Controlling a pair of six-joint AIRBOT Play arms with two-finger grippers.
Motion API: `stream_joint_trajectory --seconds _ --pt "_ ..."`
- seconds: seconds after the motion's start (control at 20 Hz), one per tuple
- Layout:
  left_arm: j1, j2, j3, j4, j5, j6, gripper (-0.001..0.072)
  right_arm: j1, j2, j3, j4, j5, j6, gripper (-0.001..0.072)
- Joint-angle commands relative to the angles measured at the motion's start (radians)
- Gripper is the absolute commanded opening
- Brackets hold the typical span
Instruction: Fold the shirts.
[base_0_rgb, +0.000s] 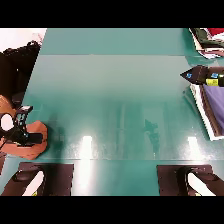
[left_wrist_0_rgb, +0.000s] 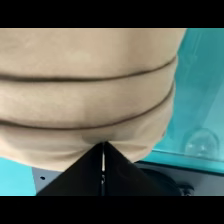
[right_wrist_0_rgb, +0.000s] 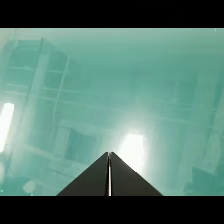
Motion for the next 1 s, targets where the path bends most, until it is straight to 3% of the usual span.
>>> stream_joint_trajectory --seconds 0.0,0.35,0.5,0.55,0.6,0.65,0.95 --pt "0.003 0.001 0.016 0.007 0.005 -0.026 0.0026 0.001 0.0 0.001 0.0 -0.002 0.0 0.0015" --pt "0.003 0.016 0.626 -0.037 -0.009 -0.027 0.0024 0.001 0.001 0.002 0.01 -0.051 0.0 0.0015" --pt "0.003 0.016 0.759 -0.026 -0.006 0.06 0.0027 0.001 0.001 0.001 0.009 -0.061 0.0 0.0015" --pt "0.003 0.015 0.745 -0.026 -0.014 0.068 0.0155 0.001 0.0 0.001 0.009 -0.061 0.0 0.0015" --pt "0.003 0.015 0.711 -0.027 -0.016 0.054 0.0422 0.001 0.001 0.001 0.009 -0.061 0.0 0.0015" --pt "0.003 0.015 0.658 -0.027 -0.018 0.045 0.0506 0.001 0.001 0.001 0.009 -0.061 0.0 0.0015" --pt "0.003 0.015 0.12 -0.006 0.061 0.044 0.0501 0.001 0.0 0.001 0.009 -0.054 0.0 0.0015"
